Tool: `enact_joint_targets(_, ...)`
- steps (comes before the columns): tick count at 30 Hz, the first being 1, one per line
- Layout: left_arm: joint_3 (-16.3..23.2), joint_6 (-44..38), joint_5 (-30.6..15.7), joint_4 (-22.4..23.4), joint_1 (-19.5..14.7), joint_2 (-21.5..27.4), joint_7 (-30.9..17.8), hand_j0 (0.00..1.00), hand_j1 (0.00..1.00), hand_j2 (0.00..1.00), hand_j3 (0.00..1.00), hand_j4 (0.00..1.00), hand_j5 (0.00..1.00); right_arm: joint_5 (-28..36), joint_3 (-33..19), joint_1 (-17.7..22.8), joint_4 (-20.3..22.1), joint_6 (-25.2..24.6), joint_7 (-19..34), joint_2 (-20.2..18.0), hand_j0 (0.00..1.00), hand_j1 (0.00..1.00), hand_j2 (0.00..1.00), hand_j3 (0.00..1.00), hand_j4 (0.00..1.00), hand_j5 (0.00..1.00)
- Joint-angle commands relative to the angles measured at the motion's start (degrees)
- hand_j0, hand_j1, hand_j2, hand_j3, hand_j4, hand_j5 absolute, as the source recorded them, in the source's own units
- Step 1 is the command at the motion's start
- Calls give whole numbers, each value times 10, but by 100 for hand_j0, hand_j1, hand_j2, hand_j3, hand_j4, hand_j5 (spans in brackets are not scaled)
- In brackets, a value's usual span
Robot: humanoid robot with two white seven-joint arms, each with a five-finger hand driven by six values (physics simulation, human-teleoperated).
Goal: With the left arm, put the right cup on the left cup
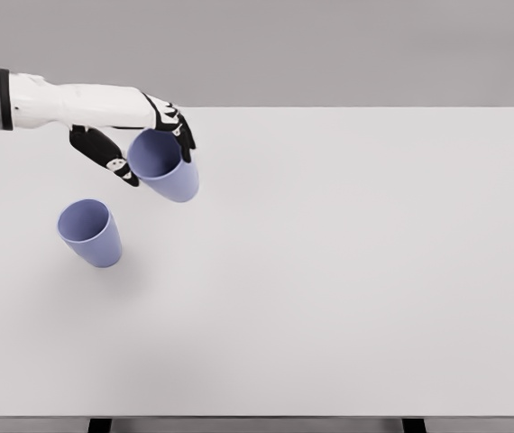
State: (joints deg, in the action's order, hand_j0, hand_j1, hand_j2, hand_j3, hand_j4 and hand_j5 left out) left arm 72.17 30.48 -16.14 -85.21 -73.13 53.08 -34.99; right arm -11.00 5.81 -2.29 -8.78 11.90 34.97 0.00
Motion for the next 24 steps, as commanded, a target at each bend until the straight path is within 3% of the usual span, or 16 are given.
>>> enact_joint_targets(1, -1, -2, -8, -13, -1, 19, 0, 52, 52, 52, 52, 52, 52, -1, 0, 0, 0, 1, 0, 0, 100, 100, 100, 100, 100, 100)
enact_joint_targets(20, 5, -7, -14, -53, -45, 117, 0, 52, 52, 52, 52, 52, 52, -1, 0, 0, 0, 1, 0, 0, 100, 100, 100, 100, 100, 100)
enact_joint_targets(24, 5, -6, -34, -66, -45, 136, 0, 52, 52, 52, 52, 52, 52, -1, 0, 0, 0, 1, 0, 0, 100, 100, 100, 100, 100, 100)
